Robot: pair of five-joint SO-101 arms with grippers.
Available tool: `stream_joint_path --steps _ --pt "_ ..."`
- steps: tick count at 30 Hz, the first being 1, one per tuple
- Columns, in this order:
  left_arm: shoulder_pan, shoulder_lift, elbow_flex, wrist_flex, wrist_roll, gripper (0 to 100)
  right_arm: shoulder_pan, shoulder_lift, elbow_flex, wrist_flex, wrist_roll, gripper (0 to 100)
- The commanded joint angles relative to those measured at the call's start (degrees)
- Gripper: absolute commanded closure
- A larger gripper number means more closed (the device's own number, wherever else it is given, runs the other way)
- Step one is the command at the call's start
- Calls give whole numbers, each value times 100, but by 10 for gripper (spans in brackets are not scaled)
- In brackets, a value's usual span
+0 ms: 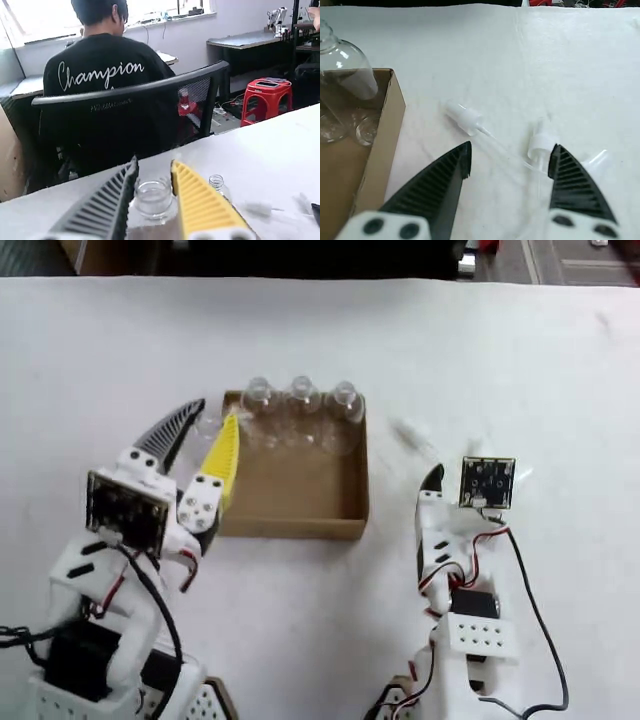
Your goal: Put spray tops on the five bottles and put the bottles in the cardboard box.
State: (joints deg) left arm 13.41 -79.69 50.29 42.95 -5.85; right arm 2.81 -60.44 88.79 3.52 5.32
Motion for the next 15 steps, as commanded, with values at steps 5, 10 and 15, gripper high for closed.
stream_joint_path --steps 5,10,15 --pt "-171 -1288 1187 -1336 519 979 4 -31 -26 -233 79 772" --pt "-119 -2009 2084 -2048 88 979 4 -31 -26 -233 79 772" --pt "-119 -2202 2189 -2048 79 979 -4 -31 -26 -233 79 772"
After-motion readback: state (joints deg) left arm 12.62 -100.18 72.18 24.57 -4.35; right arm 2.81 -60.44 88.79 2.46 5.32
